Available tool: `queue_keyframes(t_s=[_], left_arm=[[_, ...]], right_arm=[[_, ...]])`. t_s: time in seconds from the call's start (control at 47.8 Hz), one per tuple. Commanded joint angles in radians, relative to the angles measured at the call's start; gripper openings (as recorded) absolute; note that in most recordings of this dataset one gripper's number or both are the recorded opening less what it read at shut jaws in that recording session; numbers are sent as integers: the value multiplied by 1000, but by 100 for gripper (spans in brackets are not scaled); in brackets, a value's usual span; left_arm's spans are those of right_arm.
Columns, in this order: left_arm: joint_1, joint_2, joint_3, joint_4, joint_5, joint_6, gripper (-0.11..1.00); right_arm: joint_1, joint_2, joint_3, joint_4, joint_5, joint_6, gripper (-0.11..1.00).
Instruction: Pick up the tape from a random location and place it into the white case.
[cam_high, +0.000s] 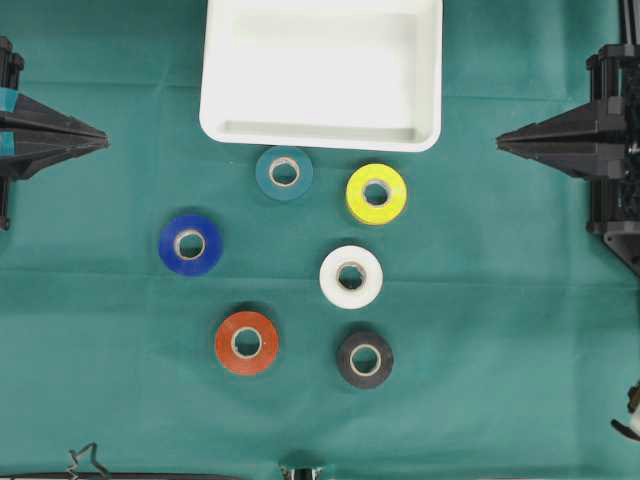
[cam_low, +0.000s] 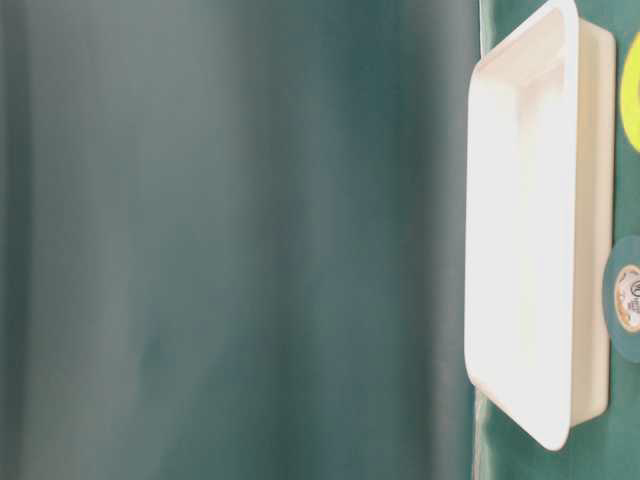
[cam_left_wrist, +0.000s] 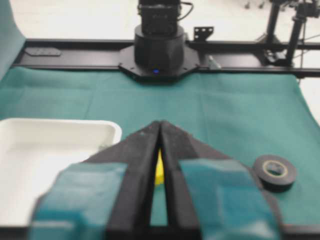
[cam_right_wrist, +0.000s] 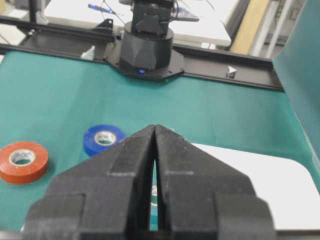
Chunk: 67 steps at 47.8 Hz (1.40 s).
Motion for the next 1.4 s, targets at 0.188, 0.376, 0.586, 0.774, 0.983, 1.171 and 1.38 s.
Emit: queue_keyframes(t_s=[0.188, 0.376, 0.586, 0.774, 0.983, 1.171, 1.38], left_arm=[[-5, 6, -25, -2, -6, 0, 71], [-5, 6, -25, -2, -8, 2, 100], [-5, 6, -25, -2, -8, 2, 100], [-38, 6, -25, -2, -6, -5, 100], [-150, 6, -29, -2, -5, -5, 100], [-232, 6, -35, -2, 21, -12, 100], [-245, 6, -43, -2, 44, -15, 100]], right_arm=[[-2, 6, -51, 5, 49, 29, 61], [0, 5, -57, 5, 67, 32, 91], [-2, 6, -57, 0, 71, 31, 92], [-2, 8, -58, 2, 71, 31, 92], [-2, 8, -58, 0, 66, 31, 92], [-2, 8, -58, 0, 66, 31, 92], [-2, 8, -58, -2, 66, 31, 92]])
